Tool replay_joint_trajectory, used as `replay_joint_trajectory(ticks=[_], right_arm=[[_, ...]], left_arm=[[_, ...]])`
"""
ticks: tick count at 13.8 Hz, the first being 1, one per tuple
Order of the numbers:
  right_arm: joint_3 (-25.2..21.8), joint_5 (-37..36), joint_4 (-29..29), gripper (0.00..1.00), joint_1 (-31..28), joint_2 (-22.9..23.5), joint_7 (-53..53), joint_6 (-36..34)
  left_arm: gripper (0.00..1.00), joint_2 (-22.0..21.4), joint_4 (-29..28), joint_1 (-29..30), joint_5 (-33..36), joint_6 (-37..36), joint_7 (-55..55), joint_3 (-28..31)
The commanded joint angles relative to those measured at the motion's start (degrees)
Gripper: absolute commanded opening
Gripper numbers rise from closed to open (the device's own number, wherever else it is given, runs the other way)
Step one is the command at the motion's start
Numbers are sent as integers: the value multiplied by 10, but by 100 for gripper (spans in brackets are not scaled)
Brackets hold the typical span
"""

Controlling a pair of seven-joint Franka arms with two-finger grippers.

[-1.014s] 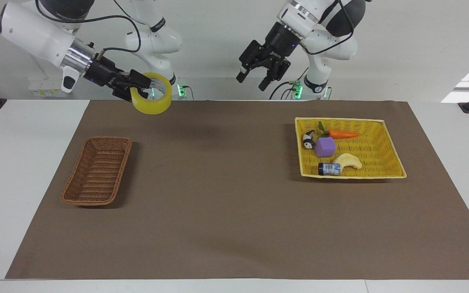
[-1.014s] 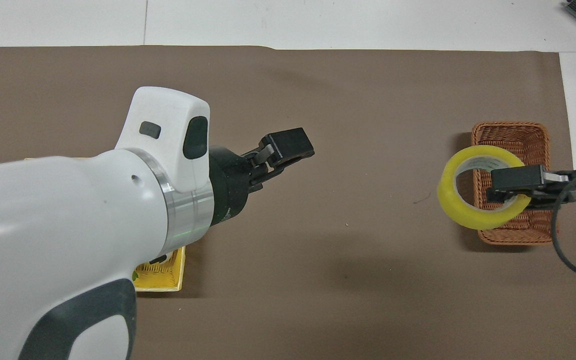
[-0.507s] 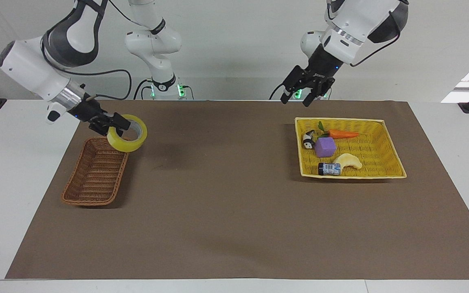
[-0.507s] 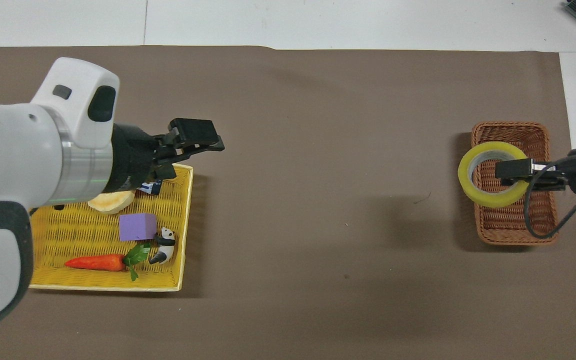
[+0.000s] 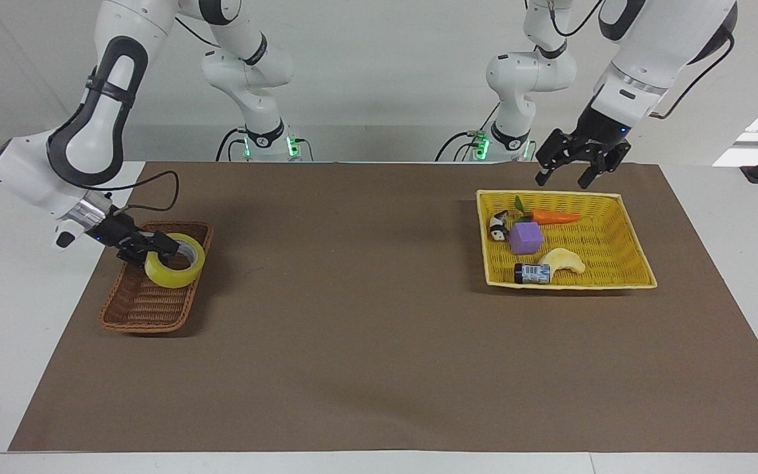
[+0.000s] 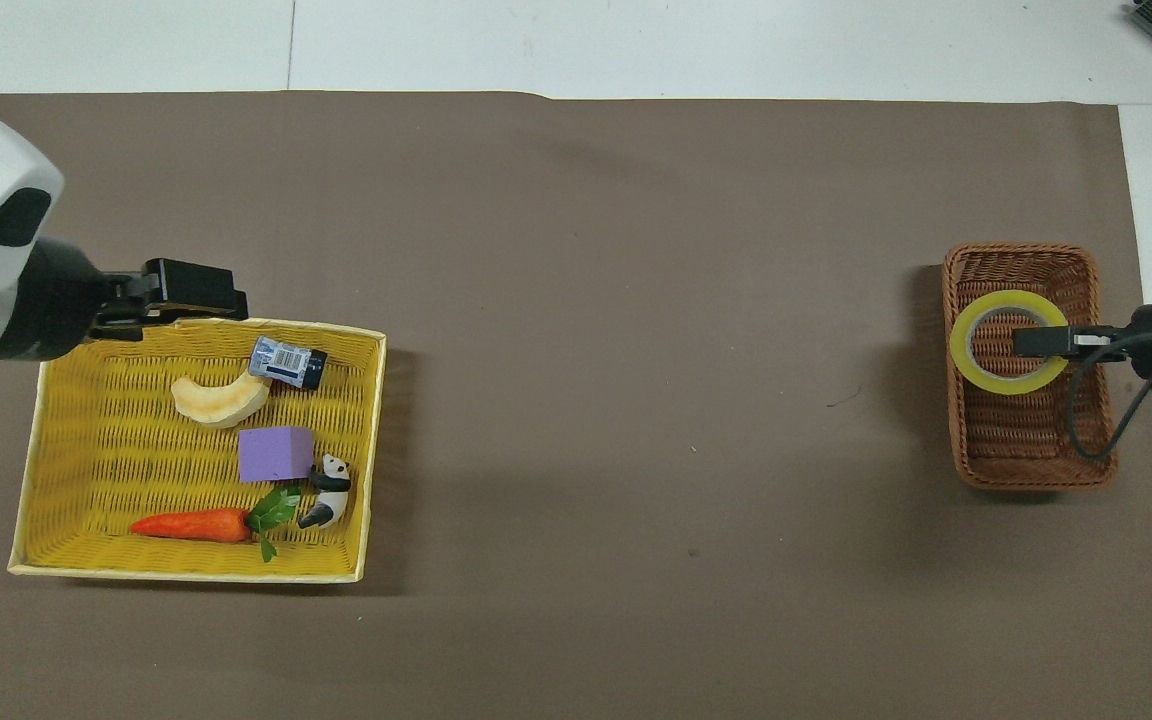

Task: Move tape to another basket
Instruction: 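Lower the tape into the wicker basket and open the right gripper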

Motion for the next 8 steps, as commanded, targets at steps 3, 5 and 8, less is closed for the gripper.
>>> replay_joint_trajectory(ticks=[3,5,8], right_arm=[[-21,10,8,0,-4,11,-85,-17],[-26,9,7,0,-6,23,-145,-15],[-26,10,5,0,-6,22,-151,-15]], left_arm=[[100,-12,-3,29,85,-41,88,14],[100,-10,6,39,99,-61,108,16],[100,-4,29,42,102,-107,108,17]])
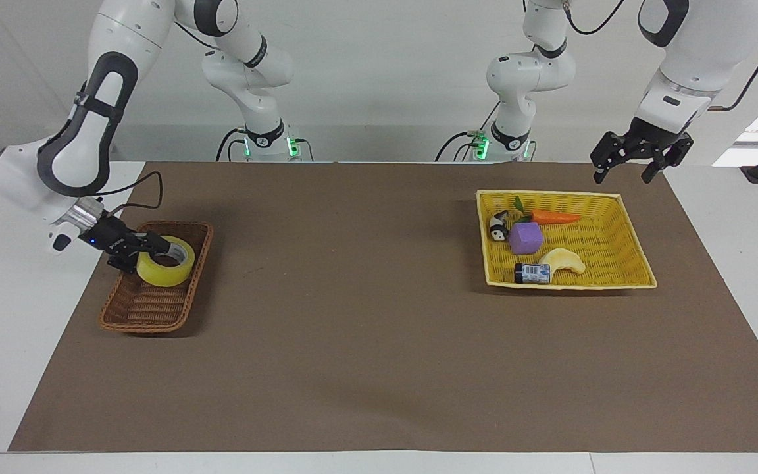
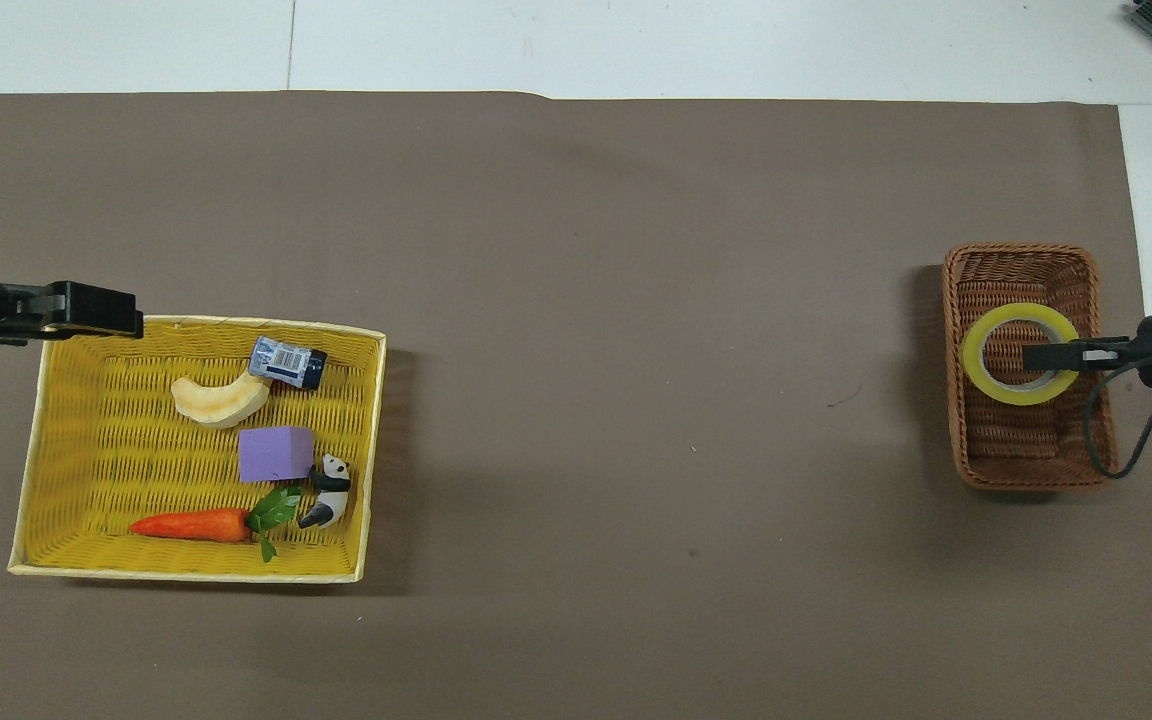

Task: Move tape to another basket
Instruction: 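Lower the tape into the wicker basket and open the right gripper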

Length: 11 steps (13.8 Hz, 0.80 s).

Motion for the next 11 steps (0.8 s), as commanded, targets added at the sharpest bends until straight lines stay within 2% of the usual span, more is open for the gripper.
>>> replay_joint_trajectory(ticks=[1,2,3,4,5,11], right_arm=[[-3,4,1,0,-1,2,-18,-9],[-3,9,0,0,-1,10,-19,-9],[-3,9,1,12,0,11,-16,-12],[-3,10,2,83,1,12,1,-12],[-2,10,8,100,0,13,29,-13],[2,3,80,100,8,11,107,1]], left_arm=[[100,-2,14,6,14,-35,14,-4],[100,-2,13,6,17,-36,25,-3],[100,-4,10,7,18,-37,36,-3],[100,-4,10,8,18,-37,37,-3],[100,-4,10,8,18,-35,38,-3],[100,-4,9,5,15,-33,32,-3]])
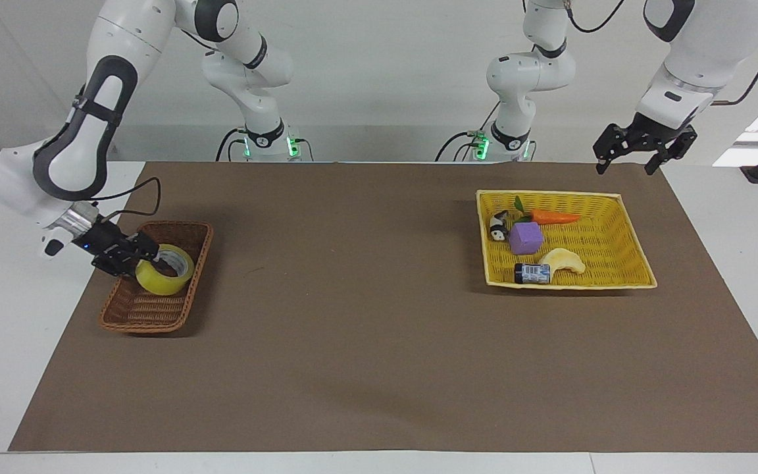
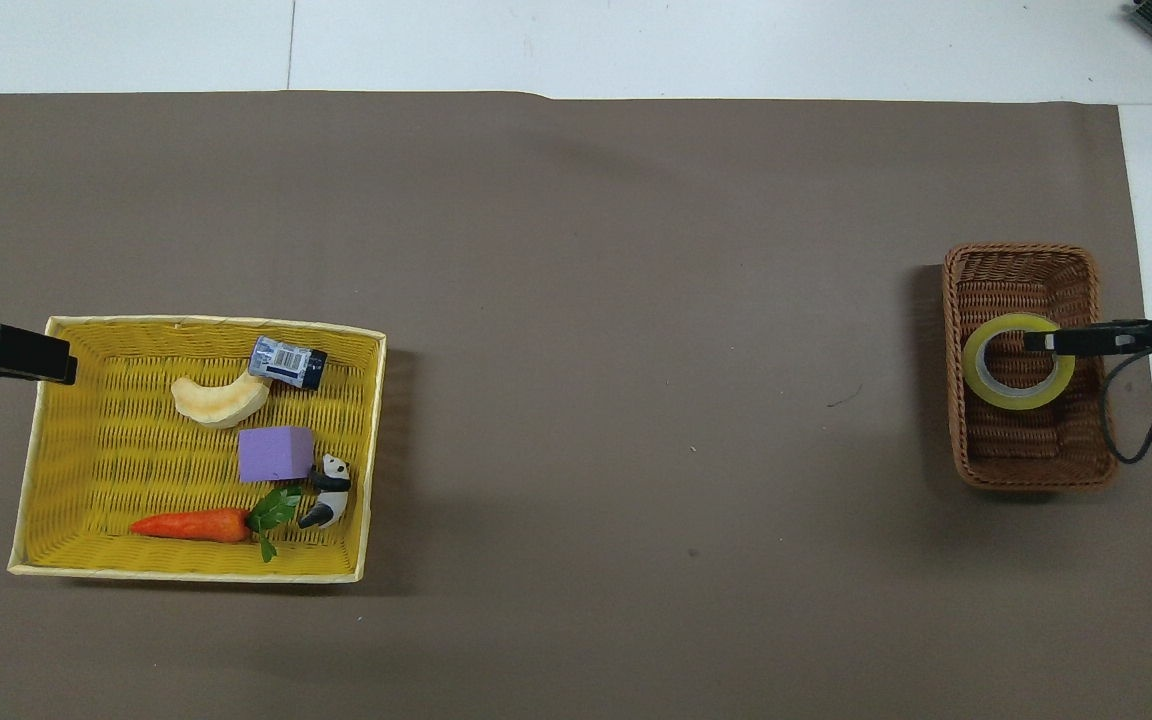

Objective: Move tape to another basket

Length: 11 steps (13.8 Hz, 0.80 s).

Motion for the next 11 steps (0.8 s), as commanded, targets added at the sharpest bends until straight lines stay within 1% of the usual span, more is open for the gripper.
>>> replay_joint_trajectory(ticks=[1,2,3,4,6,7,9,11], right_arm=[[2,-1,45,100,3,-1,42,0],[3,-2,52,100,5,-5,59,1],[5,-7,59,100,7,-6,84,20],[9,-37,69,100,11,-8,112,52],[31,-113,82,100,18,-17,172,80],[50,-153,82,100,18,-27,216,86],[102,-267,82,100,17,-59,338,88],[155,-352,77,100,16,-99,442,71]], left_arm=[[100,-3,3,6,7,-8,8,-4],[100,-3,3,7,7,-8,8,-3],[100,-3,3,7,7,-8,8,-3],[100,-3,3,7,7,-8,8,-3],[100,-3,3,5,7,-8,8,-4],[100,-3,3,6,7,-8,8,-3],[100,-3,3,7,7,-8,8,-3],[100,-3,3,6,7,-8,8,-3]])
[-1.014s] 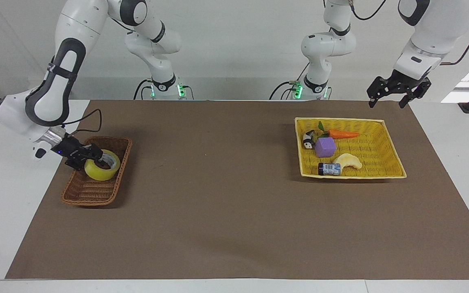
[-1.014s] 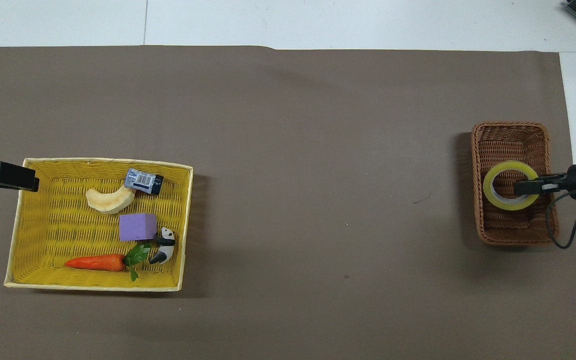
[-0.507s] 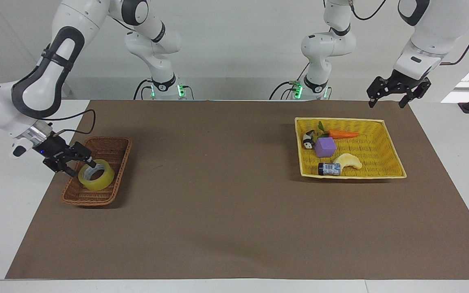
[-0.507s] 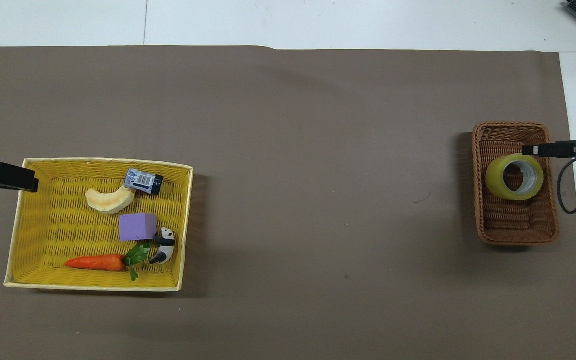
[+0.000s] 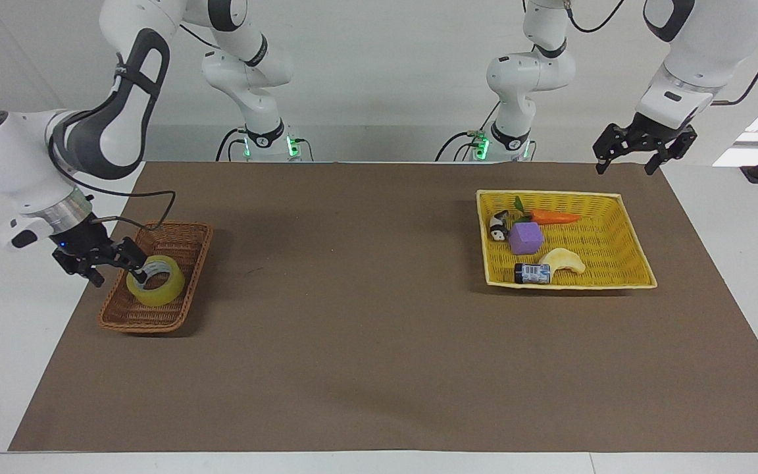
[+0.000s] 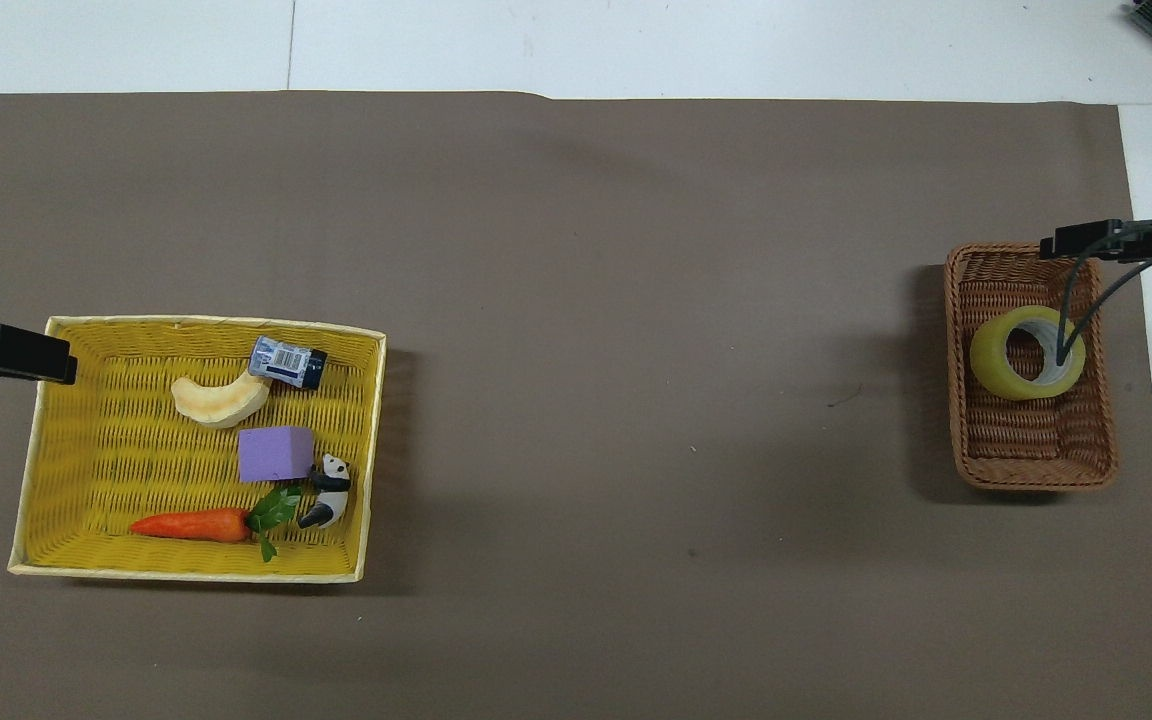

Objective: Move tape to another basket

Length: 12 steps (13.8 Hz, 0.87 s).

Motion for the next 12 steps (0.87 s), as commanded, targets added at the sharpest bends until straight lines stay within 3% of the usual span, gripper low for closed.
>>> replay_joint_trajectory(ticks=[1,5,9,12], right_arm=[[58,-89,-15,100,-6,-57,123,-36],[116,-106,-12,100,-41,-122,214,-154],[116,-116,-9,100,-56,-199,239,-242],[123,-140,-13,100,-56,-227,239,-269]], left_arm=[[100,-3,3,6,7,-8,8,-4],[100,-3,3,7,7,-8,8,-3],[100,-3,3,6,7,-8,8,-3],[100,-3,3,7,7,-8,8,-3]])
